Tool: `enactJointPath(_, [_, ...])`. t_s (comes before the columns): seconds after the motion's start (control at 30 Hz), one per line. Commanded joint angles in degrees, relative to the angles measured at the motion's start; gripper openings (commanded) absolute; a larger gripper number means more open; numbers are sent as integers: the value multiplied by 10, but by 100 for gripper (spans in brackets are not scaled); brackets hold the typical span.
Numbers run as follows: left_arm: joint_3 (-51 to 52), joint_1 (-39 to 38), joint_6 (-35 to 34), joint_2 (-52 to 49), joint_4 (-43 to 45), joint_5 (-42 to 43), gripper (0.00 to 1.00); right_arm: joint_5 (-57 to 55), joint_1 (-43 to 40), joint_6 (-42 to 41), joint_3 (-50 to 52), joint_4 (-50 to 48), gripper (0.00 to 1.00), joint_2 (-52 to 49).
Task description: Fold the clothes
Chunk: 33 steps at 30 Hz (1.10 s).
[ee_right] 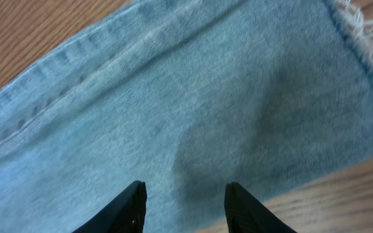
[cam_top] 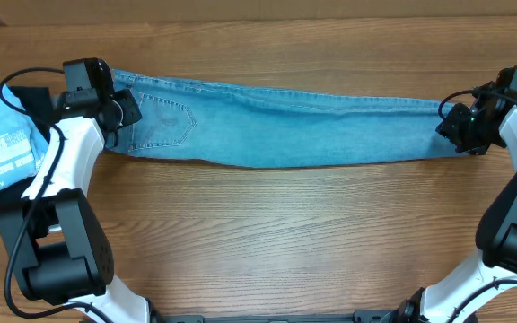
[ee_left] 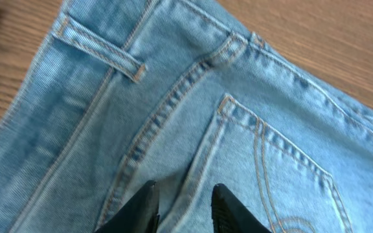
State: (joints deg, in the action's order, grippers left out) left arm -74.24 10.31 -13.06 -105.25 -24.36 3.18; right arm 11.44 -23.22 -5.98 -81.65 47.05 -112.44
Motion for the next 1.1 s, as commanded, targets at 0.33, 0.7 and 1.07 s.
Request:
enactJointPath(0.33, [6,9,-14,-159,-29,-96,21,-130,-14,12,0,13,55,-85])
enactJointPath(0.7, [3,39,-51,-157,-116,-89,29,-88,-62,0,-114,112,80,-70])
enactJointPath(1.07, [3,39,-51,-157,-121,-76,52,16,-126,124,-75,55,92,-73])
